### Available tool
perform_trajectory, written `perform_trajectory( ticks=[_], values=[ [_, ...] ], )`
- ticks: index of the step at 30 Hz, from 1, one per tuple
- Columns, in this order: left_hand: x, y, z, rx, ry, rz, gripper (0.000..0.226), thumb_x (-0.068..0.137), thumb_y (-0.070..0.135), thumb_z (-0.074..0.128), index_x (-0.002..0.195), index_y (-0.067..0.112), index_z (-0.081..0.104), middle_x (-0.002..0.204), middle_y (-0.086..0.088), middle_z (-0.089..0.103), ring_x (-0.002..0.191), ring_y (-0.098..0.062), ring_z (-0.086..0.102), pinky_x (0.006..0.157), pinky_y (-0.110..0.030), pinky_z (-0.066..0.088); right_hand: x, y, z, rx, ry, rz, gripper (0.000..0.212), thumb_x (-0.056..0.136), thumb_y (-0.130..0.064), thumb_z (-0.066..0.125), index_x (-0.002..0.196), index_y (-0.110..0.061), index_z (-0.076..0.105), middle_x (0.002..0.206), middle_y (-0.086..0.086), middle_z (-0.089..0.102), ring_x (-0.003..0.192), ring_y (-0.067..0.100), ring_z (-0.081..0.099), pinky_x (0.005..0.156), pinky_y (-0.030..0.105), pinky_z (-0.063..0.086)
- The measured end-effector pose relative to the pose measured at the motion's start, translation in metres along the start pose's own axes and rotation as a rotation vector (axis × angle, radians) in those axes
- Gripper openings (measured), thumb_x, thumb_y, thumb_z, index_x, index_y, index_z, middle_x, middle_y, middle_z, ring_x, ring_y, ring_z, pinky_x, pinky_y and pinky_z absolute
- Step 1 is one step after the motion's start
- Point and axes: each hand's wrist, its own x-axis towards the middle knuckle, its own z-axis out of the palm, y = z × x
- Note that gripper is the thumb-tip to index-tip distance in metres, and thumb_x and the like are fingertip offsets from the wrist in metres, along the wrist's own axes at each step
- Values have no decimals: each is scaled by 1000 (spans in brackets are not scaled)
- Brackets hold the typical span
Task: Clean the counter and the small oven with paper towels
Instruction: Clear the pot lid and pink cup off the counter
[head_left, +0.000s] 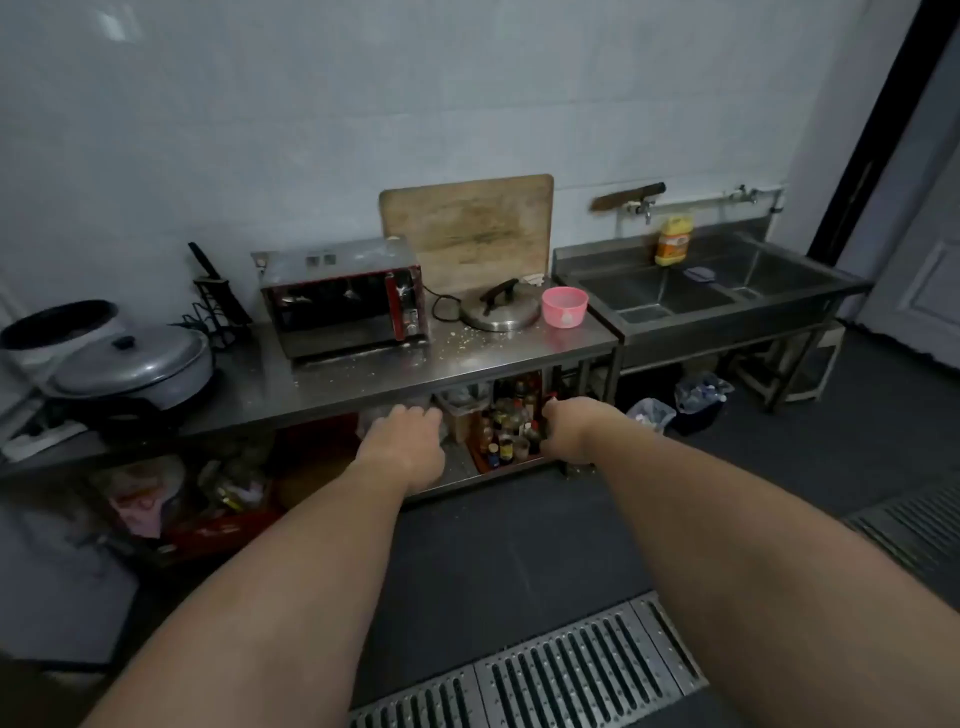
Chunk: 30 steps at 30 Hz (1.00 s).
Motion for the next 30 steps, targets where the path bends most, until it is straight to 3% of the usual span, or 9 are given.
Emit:
perform_trajectory(
  ticks=[4, 9, 16, 21, 26, 30],
  values=[
    [31, 18, 11, -5, -71, 19, 49, 95, 30, 49, 143, 19, 42, 138, -7, 51, 126, -28, 46, 103, -46, 43, 19, 28, -3, 2, -41, 57, 53, 87, -46, 58, 134, -22, 48, 123, 7, 59, 100, 25, 59, 82, 36, 51],
    [87, 38, 20, 67, -75, 47, 41, 96, 31, 49, 135, 18, 46, 131, -8, 54, 120, -28, 48, 99, -44, 44, 77, 72, -2, -16, -132, 70, 39, 85, -43, 61, 117, -22, 56, 111, 4, 62, 94, 24, 58, 74, 32, 44],
    [207, 57, 32, 44, -179, 8, 48, 95, 30, 51, 142, 20, 43, 136, -7, 52, 123, -27, 48, 102, -46, 44, 194, 127, -23, 20, -130, 40, 47, 84, -44, 60, 123, -20, 55, 119, 7, 61, 101, 26, 59, 86, 36, 52],
    [292, 82, 38, 42, -244, 9, 43, 97, 35, 47, 138, 21, 44, 132, -6, 53, 119, -27, 50, 99, -44, 45, 272, 167, -30, -29, -219, 38, 44, 81, -46, 61, 115, -18, 61, 116, 6, 63, 97, 26, 58, 87, 37, 51],
    [350, 92, 36, 40, -310, 18, 42, 97, 34, 47, 137, 21, 45, 125, -7, 55, 109, -26, 54, 90, -40, 47, 333, 184, -38, -12, -297, 27, 40, 81, -44, 64, 112, -18, 62, 108, 4, 62, 96, 26, 59, 89, 40, 51],
    [415, 82, 33, -34, -266, -32, 36, 93, 31, 56, 128, 25, 53, 117, -3, 61, 93, -17, 52, 78, -33, 43, 385, 192, -48, 32, -322, 61, 38, 81, -42, 65, 109, -18, 62, 109, 5, 64, 94, 25, 59, 86, 39, 51]
  ],
)
